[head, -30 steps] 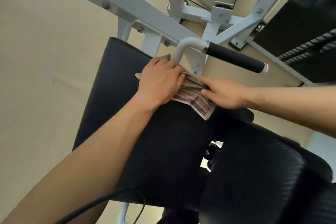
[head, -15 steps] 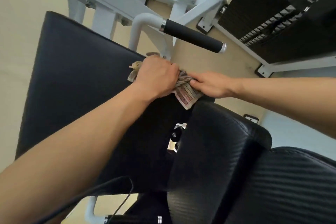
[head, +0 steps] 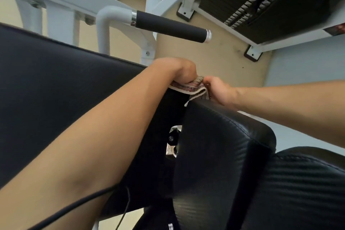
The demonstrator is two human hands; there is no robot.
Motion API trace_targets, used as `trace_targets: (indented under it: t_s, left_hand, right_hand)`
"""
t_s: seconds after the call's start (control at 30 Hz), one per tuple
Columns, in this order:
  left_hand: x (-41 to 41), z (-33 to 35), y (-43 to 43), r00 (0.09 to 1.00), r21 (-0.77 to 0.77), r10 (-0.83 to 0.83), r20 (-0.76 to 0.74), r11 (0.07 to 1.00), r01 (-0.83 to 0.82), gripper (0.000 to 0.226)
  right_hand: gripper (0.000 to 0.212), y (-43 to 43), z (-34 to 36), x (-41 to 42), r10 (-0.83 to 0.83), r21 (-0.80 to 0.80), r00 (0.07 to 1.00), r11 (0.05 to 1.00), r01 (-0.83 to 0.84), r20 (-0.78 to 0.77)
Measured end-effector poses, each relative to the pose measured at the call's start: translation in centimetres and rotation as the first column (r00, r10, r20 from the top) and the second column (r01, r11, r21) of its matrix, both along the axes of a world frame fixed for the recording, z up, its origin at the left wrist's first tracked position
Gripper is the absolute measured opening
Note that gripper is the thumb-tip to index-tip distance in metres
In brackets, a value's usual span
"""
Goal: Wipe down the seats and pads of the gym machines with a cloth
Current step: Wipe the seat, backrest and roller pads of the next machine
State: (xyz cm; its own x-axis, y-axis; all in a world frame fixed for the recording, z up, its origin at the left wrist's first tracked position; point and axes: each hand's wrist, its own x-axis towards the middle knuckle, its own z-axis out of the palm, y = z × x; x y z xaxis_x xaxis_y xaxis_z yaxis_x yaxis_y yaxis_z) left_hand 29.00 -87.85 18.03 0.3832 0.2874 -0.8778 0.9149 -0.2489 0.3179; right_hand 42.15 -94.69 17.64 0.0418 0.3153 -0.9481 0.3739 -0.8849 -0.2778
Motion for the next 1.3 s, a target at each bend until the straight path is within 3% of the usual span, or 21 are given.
trace_targets:
  t_s: [0.13,0.27,0.43,0.5,0.6,0.63,0.73,0.8,0.97,1.03,1.1,1.17,1.23,1.27,1.3]
  left_hand:
    - [-2.3,1.4,0.2,0.994,0.083,0.071,-0.087,0.994,-0.064,0.045]
    - [-1.6,2.4,-1.5,0.987,0.206,-0.098,-0.127,0.971,0.123,0.047]
    - [2.9,0.5,-1.8,0.979,0.074,-0.204,0.008,0.976,0.203,0.044]
    - [3.1,0.0,-1.8,0.975,0.054,-0.22,0.024,0.974,0.218,0.04]
    - [0.4,0.6,-1.2,0.989,0.151,-0.145,-0.018,0.978,0.146,0.039]
    - [-0.9,1.1,-1.2,0.995,0.185,-0.096,-0.032,0.978,0.1,0.04]
    - [-4.2,3.5,-3.0,0.997,0.35,-0.047,-0.054,0.934,0.064,0.035]
    - [-6.0,5.1,-4.2,0.999,0.455,0.006,-0.034,0.89,0.011,0.031]
    - [-13.4,9.4,-5.2,0.978,0.646,0.204,-0.046,0.753,-0.127,0.04]
    - [-14.6,8.8,-5.5,0.964,0.69,0.252,-0.085,0.713,-0.126,0.032]
    - [-13.0,7.2,-5.9,0.967,0.718,0.237,-0.091,0.689,-0.101,0.032]
    - [-10.9,5.6,-7.1,0.97,0.729,0.237,-0.053,0.673,-0.124,0.035]
    - [-9.7,4.9,-8.5,0.961,0.757,0.275,0.009,0.626,-0.186,0.035]
    - [-10.0,5.1,-9.1,0.955,0.774,0.297,0.023,0.599,-0.205,0.038]
    - [-10.9,5.6,-9.6,0.947,0.8,0.322,0.009,0.566,-0.2,0.042]
  right_hand:
    - [0.028,0.3,-0.2,-0.8,0.073,0.044,0.997,0.996,-0.074,0.024]
    - [0.031,-0.4,-0.7,0.2,0.234,0.096,0.97,0.966,-0.239,0.062]
    - [0.032,-1.7,-0.4,1.5,0.215,-0.038,0.967,0.977,-0.212,0.139]
    - [0.032,-1.8,-0.4,1.5,0.239,-0.021,0.96,0.971,-0.238,0.145]
    - [0.034,0.0,0.7,0.0,0.256,0.043,0.964,0.965,-0.259,0.073]
    - [0.035,0.6,0.5,-0.4,0.336,0.058,0.941,0.939,-0.338,0.048]
    - [0.037,2.2,1.2,-2.0,0.722,0.153,0.692,0.682,-0.715,0.02]
    - [0.043,3.7,2.5,-4.1,0.822,0.254,0.569,0.553,-0.793,-0.013]
    - [0.025,5.1,4.6,-11.1,0.817,0.515,0.562,0.539,-0.666,-0.129]
    - [0.02,5.2,4.9,-12.4,0.836,0.58,0.539,0.49,-0.651,-0.102]
    - [0.028,5.5,5.3,-11.8,0.9,0.535,0.434,0.349,-0.77,0.038]
    - [0.034,6.0,6.3,-11.1,0.964,0.362,0.238,0.183,-0.914,0.115]
    - [0.032,6.2,7.5,-11.3,0.988,0.222,-0.053,-0.085,-0.971,0.145]
    - [0.032,6.2,8.3,-11.9,0.985,0.185,-0.106,-0.13,-0.974,0.133]
    - [0.033,6.0,9.2,-12.8,0.986,0.188,-0.098,-0.123,-0.974,0.136]
